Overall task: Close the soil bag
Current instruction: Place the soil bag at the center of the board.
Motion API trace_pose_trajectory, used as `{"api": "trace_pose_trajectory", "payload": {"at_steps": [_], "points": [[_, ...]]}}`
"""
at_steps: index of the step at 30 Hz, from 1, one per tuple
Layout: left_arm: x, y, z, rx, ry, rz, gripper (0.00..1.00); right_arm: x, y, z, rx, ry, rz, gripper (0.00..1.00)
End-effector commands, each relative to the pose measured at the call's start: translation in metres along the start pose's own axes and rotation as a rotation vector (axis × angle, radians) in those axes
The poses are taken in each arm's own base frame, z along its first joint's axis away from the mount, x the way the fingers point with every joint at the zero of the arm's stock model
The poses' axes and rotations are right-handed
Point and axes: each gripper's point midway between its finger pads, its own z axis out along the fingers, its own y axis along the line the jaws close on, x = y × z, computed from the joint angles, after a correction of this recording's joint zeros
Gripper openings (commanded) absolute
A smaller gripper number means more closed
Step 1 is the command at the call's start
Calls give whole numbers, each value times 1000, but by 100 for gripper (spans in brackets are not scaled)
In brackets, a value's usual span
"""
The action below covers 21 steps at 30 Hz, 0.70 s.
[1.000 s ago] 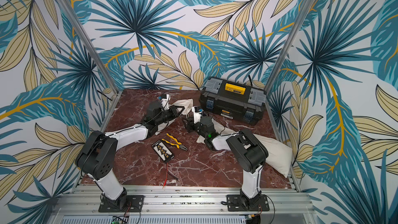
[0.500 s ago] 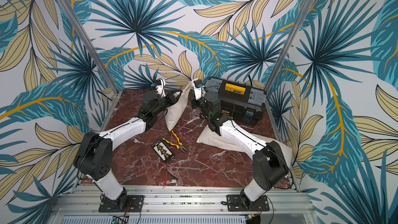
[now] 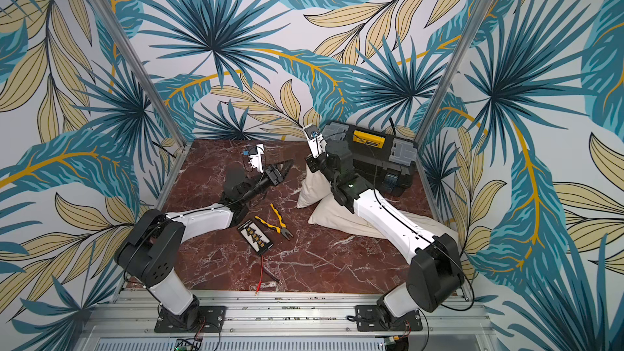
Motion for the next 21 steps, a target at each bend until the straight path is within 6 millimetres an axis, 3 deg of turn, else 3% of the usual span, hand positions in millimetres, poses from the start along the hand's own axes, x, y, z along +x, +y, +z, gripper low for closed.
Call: {"api": "trace_pose_trajectory", "payload": {"at_steps": [1, 6, 9, 15, 21], "points": [[-17, -44, -7, 111, -14, 238, 59, -17, -10, -31, 11, -26, 16, 0], [5, -60, 0, 52, 81, 571, 67, -38, -14, -63, -24, -45, 60, 0], [20, -79, 7, 74, 106, 724, 72, -34, -11, -71, -50, 10, 84, 0], [37, -114, 18, 149, 90, 894, 74, -19, -6, -79, -69, 55, 131, 0], [43, -116, 35, 133, 74, 945, 71, -24, 1, -88, -119, 34, 176, 0]]}}
